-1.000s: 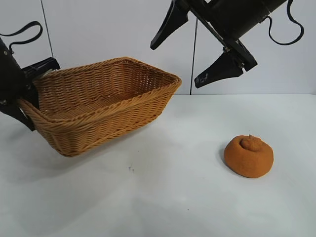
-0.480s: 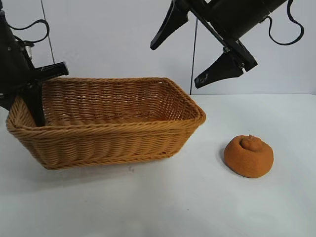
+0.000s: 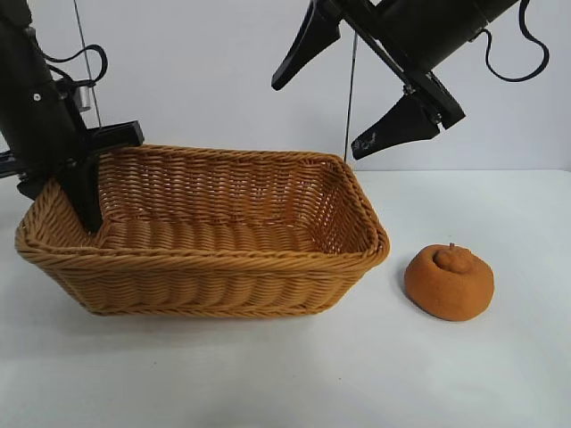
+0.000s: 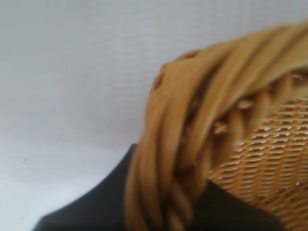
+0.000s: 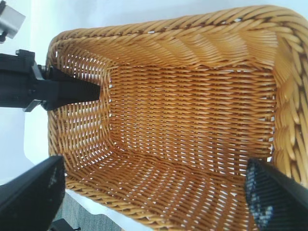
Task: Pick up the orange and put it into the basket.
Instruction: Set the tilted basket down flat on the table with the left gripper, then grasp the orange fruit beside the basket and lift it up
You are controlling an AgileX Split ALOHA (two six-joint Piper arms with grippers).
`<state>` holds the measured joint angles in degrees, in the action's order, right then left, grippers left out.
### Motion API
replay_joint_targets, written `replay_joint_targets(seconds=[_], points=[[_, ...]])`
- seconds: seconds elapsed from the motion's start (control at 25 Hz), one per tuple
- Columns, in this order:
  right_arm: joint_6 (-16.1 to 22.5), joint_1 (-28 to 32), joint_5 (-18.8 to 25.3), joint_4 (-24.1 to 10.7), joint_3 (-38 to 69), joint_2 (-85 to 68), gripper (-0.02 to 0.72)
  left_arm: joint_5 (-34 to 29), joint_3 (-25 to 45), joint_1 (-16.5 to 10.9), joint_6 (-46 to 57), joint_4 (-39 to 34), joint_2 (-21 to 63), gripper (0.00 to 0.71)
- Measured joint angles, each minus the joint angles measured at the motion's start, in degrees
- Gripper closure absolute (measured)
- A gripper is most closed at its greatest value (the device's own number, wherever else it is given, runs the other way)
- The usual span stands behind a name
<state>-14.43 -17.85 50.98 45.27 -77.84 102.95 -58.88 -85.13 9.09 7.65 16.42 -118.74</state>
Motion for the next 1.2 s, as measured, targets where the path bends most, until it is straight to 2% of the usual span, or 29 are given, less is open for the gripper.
replay_joint_targets(seconds=[0.4,0.48,0.64,0.72,0.84,1.0,1.2], points=[[0.00,0.00,-0.12,-0.14,0.00,0.00,0.010,3.16,-0.25,0.00,-3.34,1.46,-4.55,0.611],[0.00,0.00,-0.14,-0.14,0.00,0.00,0.010,3.21,-0.25,0.00,-4.00,1.68,-4.54,0.548],[0.00,0.00,-0.14,-0.14,0.00,0.00,0.010,2.86,-0.38,0.00,-4.38,2.08,-4.54,0.221],[0.00,0.00,-0.14,-0.14,0.00,0.00,0.010,1.15,-1.11,0.00,-4.38,2.08,-4.54,0.126],[0.00,0.00,-0.14,-0.14,0.00,0.00,0.010,-3.37,-3.55,0.00,-4.38,2.02,-4.54,0.082],[0.00,0.00,-0.14,-0.14,0.00,0.00,0.010,-8.80,-8.18,0.00,-4.43,1.50,-4.18,0.069],[0.00,0.00,-0.14,-0.14,0.00,0.00,0.010,-10.12,-12.43,0.00,-4.48,-2.08,-1.01,0.066]])
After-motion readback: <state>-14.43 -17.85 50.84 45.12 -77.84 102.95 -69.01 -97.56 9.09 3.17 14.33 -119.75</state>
